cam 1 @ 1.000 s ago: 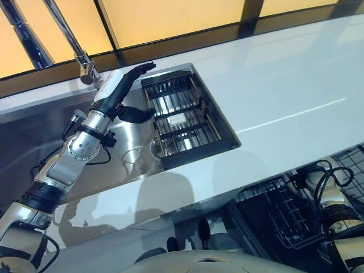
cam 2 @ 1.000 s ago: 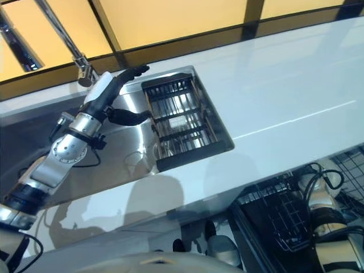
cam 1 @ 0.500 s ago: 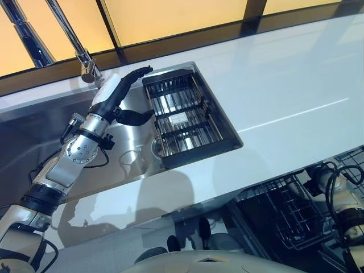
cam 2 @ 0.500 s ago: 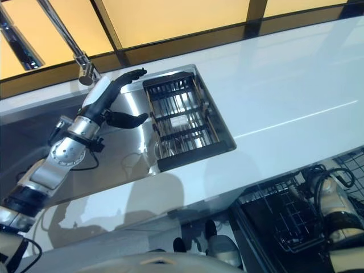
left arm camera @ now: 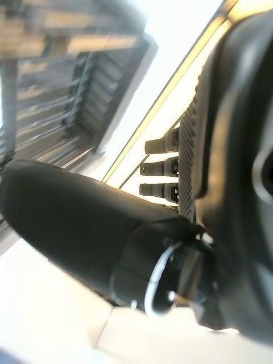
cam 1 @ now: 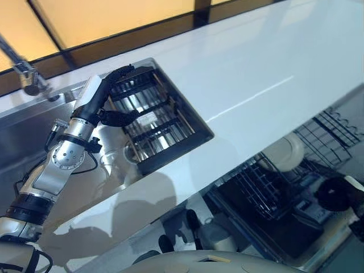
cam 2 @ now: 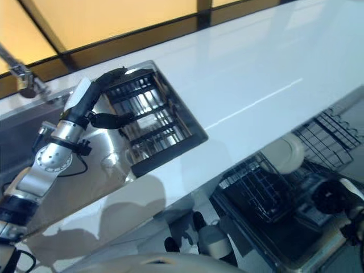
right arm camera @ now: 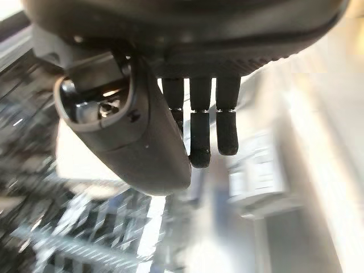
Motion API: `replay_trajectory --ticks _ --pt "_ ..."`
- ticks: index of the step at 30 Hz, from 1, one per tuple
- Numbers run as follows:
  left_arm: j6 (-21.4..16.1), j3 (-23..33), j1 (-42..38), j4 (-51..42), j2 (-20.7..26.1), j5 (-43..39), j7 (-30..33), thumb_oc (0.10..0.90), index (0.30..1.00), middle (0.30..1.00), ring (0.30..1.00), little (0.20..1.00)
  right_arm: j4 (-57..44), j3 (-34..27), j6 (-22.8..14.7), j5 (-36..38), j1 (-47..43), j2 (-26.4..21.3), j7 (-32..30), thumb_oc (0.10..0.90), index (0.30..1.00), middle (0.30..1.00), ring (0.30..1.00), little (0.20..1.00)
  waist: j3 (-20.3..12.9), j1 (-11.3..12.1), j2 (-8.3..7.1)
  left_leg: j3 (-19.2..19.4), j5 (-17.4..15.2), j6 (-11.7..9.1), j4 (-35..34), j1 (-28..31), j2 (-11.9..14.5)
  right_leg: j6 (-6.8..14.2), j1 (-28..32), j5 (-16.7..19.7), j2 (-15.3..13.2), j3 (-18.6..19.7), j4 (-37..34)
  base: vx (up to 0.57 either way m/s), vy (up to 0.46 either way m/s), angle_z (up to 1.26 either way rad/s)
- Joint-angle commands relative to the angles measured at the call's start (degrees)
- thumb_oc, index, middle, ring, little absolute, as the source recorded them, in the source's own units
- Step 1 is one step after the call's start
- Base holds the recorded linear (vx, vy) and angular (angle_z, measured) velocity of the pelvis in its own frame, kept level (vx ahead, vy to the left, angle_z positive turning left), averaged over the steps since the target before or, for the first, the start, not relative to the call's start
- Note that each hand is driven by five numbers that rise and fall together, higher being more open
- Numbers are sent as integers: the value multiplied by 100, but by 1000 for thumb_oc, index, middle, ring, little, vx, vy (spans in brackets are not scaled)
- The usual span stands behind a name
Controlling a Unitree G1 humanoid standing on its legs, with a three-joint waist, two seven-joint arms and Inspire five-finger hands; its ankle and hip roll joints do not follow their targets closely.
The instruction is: Pick up plates and place into dishwasher.
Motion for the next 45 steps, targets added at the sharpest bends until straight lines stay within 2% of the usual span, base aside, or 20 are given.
replay_trajectory --ticks 1,6,9,16,20,27,31,35,45 --pt "-649 403 -442 7 127 110 389 800 900 900 900 900 -203 -562 -671 243 -93 -294 -413 100 300 300 300 200 -566 -90 -48 150 -301 -117 241 -88 203 746 -52 -307 -93 -86 367 -23 -1 -25" --pt "-618 325 -525 -4 181 47 357 800 900 900 900 900 -13 -474 -678 -15 -76 -313 -377 100 300 300 300 200 -571 -87 -50 170 -311 -109 260 -116 197 761 -89 -284 -97 -78 363 -10 -16 -16" --pt "-581 206 -613 -69 194 33 371 800 900 900 900 900 259 -77 -590 -285 -296 -304 -519 100 300 300 300 200 -559 5 -35 124 -323 -98 290 -150 193 749 -82 -283 -104 -102 345 -3 -50 -1" --pt "-527 4 -740 -247 264 -20 319 800 900 900 900 900 687 777 -213 -311 -994 -263 -651 100 300 300 300 200 -515 250 35 6 -319 -101 341 -200 199 716 -47 -290 -142 -223 322 2 -55 5" --pt "-472 -157 -851 -336 289 -61 308 800 900 900 900 900 1277 1416 52 -381 -1511 -244 -777 100 300 300 300 200 -481 425 114 -83 -300 -119 349 -241 203 685 -15 -325 -158 -304 323 0 -46 17" --pt "-395 -184 -935 -482 372 -146 240 800 900 900 900 900 2067 1910 218 -864 -1888 -194 -587 100 300 300 300 200 -415 587 192 -177 -279 -126 369 -324 196 673 -39 -363 -189 -388 353 -18 -36 13" --pt "-340 -254 -1025 -601 394 -199 229 800 900 900 900 900 3122 2324 182 -984 -2133 -154 -368 100 300 300 300 200 -360 708 231 -221 -235 -151 385 -390 201 645 -56 -353 -201 -414 335 -27 -24 6" --pt "-277 -262 -1120 -665 468 -264 162 800 900 900 900 900 3793 2434 235 -1122 -2138 -84 -162 100 300 300 300 200 -329 760 233 -255 -204 -167 346 -395 204 638 -31 -369 -207 -471 328 -23 -13 8" --pt "-239 -329 -1325 -637 505 -295 30 800 900 900 900 900 4541 2342 417 -1318 -1790 53 79 100 300 300 300 200 -243 722 160 -303 -196 -159 318 -408 184 670 -43 -329 -218 -448 311 -13 -2 5"
